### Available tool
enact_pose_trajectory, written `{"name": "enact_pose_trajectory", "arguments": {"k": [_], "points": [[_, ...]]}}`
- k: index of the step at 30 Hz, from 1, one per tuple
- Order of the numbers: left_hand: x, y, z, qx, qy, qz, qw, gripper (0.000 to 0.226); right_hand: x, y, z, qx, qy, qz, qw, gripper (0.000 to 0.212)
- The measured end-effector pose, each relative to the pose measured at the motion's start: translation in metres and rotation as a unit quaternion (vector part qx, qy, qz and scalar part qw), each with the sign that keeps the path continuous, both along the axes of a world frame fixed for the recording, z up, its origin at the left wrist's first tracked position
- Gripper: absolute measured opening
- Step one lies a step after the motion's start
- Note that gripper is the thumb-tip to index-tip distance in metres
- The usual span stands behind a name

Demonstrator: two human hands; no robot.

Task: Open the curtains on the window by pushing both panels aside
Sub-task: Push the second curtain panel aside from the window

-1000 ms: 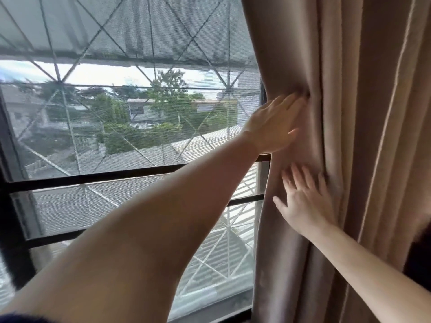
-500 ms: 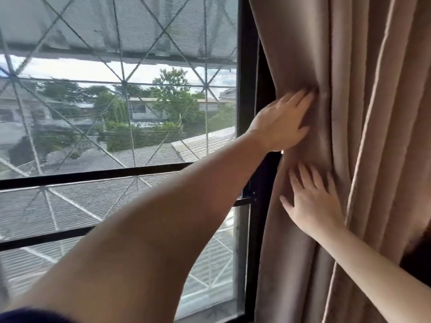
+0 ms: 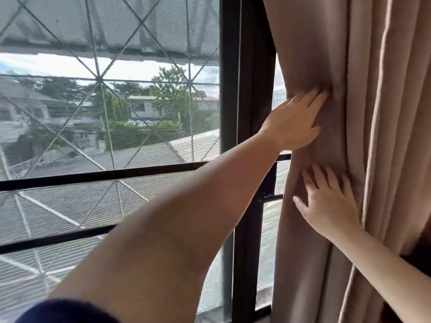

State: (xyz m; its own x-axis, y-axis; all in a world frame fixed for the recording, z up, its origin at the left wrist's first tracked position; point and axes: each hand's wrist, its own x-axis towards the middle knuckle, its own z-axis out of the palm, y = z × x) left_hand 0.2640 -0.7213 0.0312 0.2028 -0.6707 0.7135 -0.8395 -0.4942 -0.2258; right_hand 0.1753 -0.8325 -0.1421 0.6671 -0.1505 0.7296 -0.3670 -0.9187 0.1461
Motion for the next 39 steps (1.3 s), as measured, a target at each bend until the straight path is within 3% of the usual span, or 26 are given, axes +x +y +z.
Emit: {"name": "enact_pose_trajectory", "arguments": {"k": [16, 39], "points": [[0.003, 0.040, -0.013, -0.005, -0.041, -0.024, 0.999, 0.074, -0.005, 0.031, -0.017, -0.004, 0.019, -0.006, 1.000, 0.075], [-0.021, 0.220, -0.046, 0.034, -0.030, -0.044, 0.998, 0.073, -0.039, 0.221, -0.041, 0.060, 0.028, -0.013, 0.998, 0.075]]}}
